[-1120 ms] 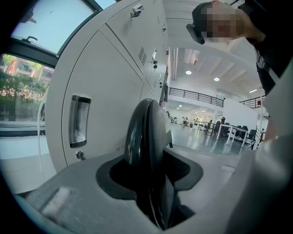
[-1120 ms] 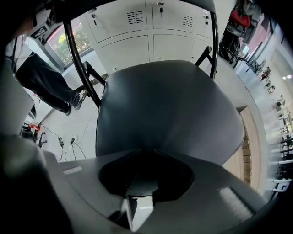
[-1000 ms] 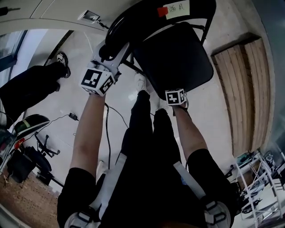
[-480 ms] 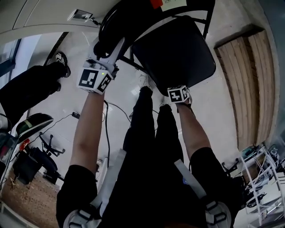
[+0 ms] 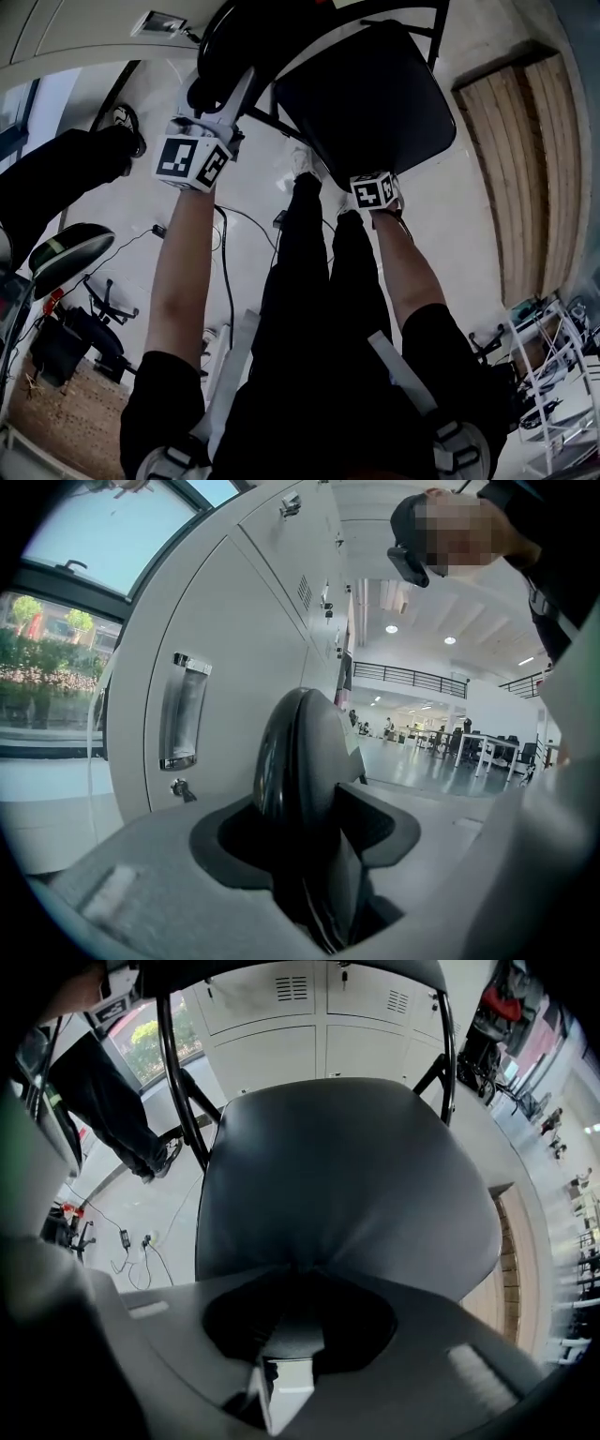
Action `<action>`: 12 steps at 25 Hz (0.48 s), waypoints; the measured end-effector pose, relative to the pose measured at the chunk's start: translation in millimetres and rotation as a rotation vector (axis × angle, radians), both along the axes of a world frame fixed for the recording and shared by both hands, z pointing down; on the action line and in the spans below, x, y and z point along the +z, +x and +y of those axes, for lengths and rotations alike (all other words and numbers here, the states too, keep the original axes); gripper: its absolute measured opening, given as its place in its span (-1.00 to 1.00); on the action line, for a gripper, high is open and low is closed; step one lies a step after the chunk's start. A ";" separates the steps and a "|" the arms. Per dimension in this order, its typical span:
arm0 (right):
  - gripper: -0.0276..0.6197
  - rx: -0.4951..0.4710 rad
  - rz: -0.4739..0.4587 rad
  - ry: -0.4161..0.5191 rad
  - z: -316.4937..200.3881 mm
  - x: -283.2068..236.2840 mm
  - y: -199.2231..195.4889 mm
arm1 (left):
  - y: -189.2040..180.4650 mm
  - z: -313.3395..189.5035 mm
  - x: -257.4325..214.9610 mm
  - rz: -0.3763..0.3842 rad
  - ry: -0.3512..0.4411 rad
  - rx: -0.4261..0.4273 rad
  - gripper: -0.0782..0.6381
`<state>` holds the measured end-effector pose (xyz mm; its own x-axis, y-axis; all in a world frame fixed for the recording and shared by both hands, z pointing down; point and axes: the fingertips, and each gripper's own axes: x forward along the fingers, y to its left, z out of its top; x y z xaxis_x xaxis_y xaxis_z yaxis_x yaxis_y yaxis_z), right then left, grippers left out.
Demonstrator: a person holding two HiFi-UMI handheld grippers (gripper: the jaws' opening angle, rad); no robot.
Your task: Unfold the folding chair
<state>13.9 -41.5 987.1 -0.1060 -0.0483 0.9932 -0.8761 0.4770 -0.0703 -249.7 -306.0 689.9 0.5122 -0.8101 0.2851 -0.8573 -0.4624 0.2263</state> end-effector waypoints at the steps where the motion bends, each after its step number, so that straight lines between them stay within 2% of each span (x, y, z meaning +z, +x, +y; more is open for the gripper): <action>1: -0.67 0.007 -0.004 0.004 -2.2 -2.7 0.0 | -0.5 -0.1 -0.5 -0.008 -0.005 -0.003 -0.14; 3: -0.90 0.018 -0.022 0.041 -12.3 -15.8 -2.7 | -5.0 1.9 -6.9 -0.025 0.006 -0.020 -0.12; 7: -0.90 0.064 -0.127 0.164 -46.8 -68.0 -23.7 | -31.2 11.4 -39.6 -0.005 0.056 -0.132 -0.12; 10: -0.90 0.107 -0.195 0.249 -71.5 -119.6 -30.6 | -45.5 25.4 -55.8 0.000 0.027 -0.210 -0.13; 12: -0.90 0.142 -0.258 0.320 -92.1 -157.9 -31.1 | -45.9 31.4 -69.2 0.025 0.012 -0.230 -0.13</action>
